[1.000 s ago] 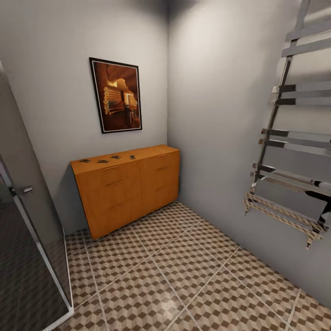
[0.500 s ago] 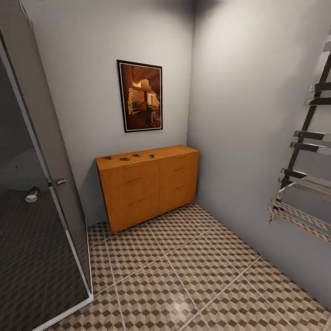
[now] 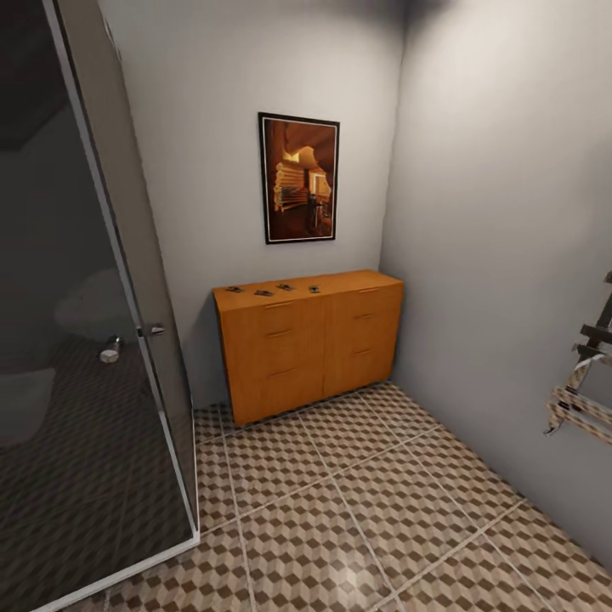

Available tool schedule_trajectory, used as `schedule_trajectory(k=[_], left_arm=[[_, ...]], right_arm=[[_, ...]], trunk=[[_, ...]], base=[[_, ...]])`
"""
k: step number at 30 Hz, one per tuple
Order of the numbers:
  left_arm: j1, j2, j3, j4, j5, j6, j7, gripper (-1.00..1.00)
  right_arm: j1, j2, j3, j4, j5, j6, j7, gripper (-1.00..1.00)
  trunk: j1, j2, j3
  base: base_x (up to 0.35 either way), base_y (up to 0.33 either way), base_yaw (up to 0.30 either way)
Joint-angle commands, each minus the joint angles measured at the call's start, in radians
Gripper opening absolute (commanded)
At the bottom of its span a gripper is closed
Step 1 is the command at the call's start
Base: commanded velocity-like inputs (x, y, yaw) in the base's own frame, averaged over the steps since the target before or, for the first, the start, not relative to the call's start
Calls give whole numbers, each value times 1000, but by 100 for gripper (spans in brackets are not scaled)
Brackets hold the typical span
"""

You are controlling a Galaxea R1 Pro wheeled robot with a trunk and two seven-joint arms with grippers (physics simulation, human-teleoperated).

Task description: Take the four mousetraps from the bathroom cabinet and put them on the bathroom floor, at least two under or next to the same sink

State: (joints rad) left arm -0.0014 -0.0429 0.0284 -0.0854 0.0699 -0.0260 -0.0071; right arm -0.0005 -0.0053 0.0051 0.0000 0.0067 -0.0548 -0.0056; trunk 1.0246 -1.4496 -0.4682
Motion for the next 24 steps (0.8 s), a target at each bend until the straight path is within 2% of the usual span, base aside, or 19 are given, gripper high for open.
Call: schedule_trajectory(k=[1, 24], left_arm=[[0, 0, 3, 0, 9, -1, 1, 100], [0, 0, 7, 1, 14, 5, 7, 100]], right_arm=[[0, 0, 0, 0, 0, -3, -1, 100], [0, -1, -9, 0, -14, -1, -1, 100]], trunk=[[0, 0, -1], [0, 0, -1]], base=[[253, 0, 86], [313, 0, 13]])
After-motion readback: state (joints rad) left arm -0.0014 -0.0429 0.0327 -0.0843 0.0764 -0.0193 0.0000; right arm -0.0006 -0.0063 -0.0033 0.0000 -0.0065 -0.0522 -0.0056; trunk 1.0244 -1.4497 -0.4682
